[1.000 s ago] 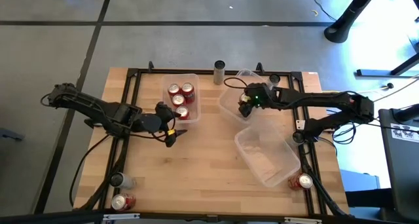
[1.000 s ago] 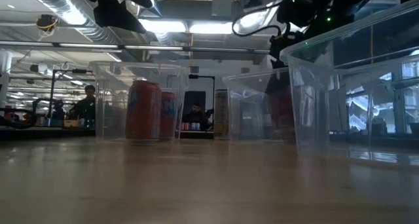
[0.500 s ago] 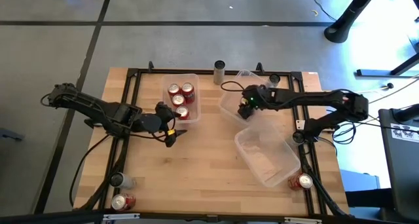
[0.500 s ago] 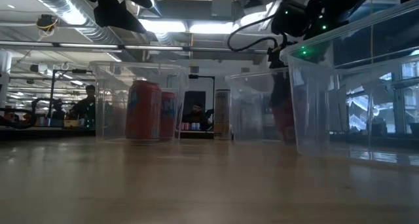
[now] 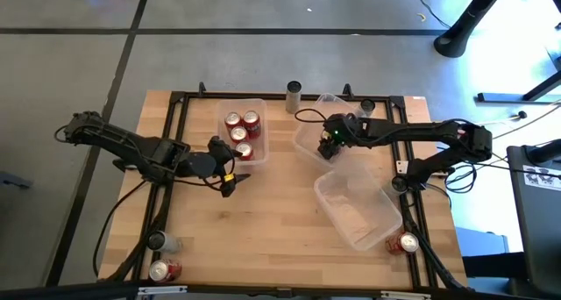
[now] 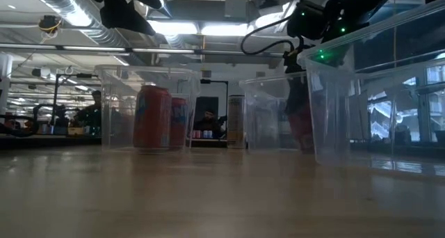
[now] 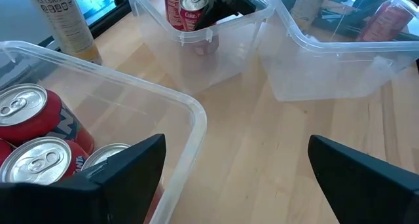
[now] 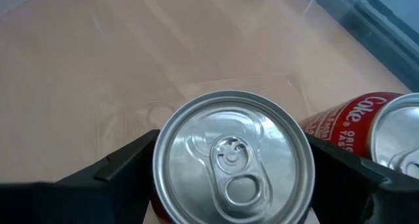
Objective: Sort soda cans
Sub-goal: Put the red-white soda can into the top right transparent bin
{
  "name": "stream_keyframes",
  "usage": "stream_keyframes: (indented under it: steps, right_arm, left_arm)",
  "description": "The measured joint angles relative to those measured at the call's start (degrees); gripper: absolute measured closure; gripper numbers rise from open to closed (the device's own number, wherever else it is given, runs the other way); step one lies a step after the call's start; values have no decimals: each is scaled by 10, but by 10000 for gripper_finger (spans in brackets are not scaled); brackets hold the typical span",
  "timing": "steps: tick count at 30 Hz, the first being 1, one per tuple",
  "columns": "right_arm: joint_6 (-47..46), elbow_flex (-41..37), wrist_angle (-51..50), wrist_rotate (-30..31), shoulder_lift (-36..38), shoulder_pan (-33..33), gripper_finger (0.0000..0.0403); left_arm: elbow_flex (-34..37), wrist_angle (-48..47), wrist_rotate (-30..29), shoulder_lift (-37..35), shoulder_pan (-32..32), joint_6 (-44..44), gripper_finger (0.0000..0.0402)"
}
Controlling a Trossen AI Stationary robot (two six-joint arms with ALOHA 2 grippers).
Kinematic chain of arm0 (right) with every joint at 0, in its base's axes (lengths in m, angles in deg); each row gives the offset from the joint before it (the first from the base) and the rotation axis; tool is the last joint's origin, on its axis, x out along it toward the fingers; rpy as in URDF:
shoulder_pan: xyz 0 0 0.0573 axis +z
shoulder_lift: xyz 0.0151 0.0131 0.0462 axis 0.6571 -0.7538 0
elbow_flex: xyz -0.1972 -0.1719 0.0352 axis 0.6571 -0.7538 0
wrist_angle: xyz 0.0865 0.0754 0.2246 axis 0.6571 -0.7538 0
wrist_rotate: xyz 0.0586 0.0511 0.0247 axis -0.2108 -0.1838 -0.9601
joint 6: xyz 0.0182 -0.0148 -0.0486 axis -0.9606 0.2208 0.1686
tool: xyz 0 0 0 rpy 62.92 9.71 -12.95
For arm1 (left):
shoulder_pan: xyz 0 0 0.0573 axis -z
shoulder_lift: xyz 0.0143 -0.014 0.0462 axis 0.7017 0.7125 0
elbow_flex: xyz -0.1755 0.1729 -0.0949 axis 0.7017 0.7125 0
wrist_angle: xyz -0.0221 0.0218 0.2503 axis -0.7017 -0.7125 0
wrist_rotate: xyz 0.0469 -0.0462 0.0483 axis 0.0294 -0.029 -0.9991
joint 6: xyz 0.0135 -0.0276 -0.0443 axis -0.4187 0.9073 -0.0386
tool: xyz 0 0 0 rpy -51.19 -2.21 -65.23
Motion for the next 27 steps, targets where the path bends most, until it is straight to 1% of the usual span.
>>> stream_keyframes:
  steps: [7, 11, 14, 18, 21, 27]
  right_arm:
    - [7, -3, -8, -5, 19, 0, 82]
    - [-11, -4, 1, 31, 28, 0, 82]
    - [-22, -4, 33, 68, 21, 1, 82]
    - [-16, -18, 121, 81, 3, 0, 82]
    - [-14, -28, 163, 90, -10, 0, 82]
    - [-21, -33, 184, 101, -36, 0, 82]
  left_arm:
    - [0, 0, 0, 0, 0, 0, 39]
    - [0, 0, 0, 0, 0, 1, 39]
    - [0, 0, 0, 0, 0, 1, 39]
    - [0, 0, 0, 0, 0, -3, 39]
    - [0, 0, 0, 0, 0, -2, 39]
    - [0, 0, 0, 0, 0, -3, 39]
